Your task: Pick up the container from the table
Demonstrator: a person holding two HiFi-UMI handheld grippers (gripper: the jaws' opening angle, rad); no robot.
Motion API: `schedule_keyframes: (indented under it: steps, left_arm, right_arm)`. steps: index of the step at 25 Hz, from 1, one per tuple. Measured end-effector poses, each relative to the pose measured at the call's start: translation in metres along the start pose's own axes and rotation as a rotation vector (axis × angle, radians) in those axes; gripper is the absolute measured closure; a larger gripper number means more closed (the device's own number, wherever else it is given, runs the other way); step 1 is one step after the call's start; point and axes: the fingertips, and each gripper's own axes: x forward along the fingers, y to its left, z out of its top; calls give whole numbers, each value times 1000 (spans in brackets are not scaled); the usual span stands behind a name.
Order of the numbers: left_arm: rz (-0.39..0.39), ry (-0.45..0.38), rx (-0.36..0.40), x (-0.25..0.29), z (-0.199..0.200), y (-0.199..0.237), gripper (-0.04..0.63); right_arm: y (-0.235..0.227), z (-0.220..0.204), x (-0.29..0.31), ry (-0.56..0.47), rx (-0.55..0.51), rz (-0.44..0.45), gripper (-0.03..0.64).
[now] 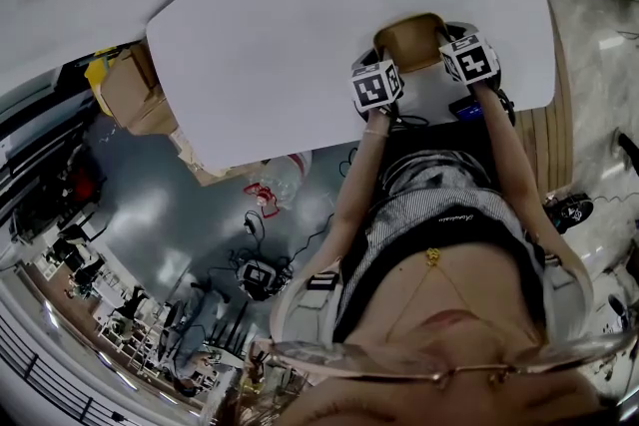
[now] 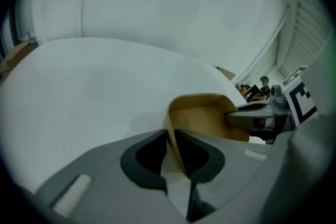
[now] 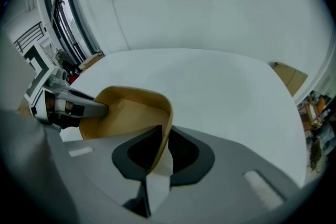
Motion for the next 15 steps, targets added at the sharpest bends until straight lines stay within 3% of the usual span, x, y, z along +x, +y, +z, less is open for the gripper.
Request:
schedule_keyframes:
  steps: [4, 11, 15]
  left_arm:
    - [42, -8, 67, 1, 1, -2, 545]
    - [15, -9, 48, 4, 0, -1, 542]
    - [12, -13, 71, 7, 2, -1, 543]
  right_arm:
    - [-2, -3, 3, 22, 2, 5, 550]
    - [-3, -5, 6, 40, 43, 40, 548]
    - [-3, -3, 5, 53, -5, 15, 541]
